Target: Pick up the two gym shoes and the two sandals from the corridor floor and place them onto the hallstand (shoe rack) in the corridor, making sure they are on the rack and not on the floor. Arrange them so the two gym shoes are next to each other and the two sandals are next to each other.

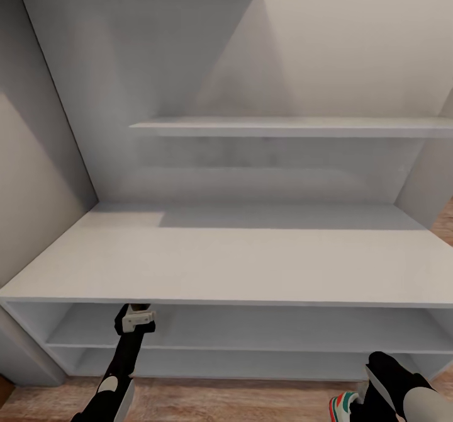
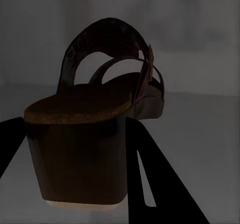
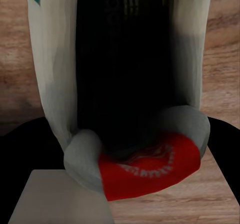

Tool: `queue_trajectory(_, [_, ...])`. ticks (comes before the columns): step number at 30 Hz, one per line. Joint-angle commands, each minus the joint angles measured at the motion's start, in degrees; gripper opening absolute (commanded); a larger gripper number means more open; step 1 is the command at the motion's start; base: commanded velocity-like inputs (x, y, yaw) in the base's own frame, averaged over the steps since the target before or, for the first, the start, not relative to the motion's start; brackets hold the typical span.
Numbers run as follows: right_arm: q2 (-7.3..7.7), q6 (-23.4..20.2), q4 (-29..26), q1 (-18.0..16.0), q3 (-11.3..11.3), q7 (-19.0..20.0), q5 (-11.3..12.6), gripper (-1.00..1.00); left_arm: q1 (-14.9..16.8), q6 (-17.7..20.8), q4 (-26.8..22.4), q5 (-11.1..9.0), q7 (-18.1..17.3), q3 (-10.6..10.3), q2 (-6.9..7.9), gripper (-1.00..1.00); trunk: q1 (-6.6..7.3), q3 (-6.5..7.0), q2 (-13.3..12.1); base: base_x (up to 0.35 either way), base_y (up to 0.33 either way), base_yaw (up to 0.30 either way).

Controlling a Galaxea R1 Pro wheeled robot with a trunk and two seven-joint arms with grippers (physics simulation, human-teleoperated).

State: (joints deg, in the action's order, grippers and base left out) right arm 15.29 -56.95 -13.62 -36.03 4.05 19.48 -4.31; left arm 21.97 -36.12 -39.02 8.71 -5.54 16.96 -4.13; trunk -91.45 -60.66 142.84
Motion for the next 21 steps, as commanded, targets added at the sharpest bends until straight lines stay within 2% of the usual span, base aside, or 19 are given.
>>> queue_trajectory(1, [0.00, 0.0, 0.0, 0.0, 0.0, 0.0, 0.0, -1.00, 0.0, 0.0, 0.0, 0.0, 0.0, 0.0, 0.00, -1.00, 0.00, 0.00, 0.0, 0.045, 0.000, 0.000])
queue_trajectory(21, [-0.01, 0.0, 0.0, 0.0, 0.0, 0.0, 0.0, -1.00, 0.0, 0.0, 0.0, 0.0, 0.0, 0.0, 0.00, -1.00, 0.00, 0.00, 0.0, 0.009, 0.000, 0.000])
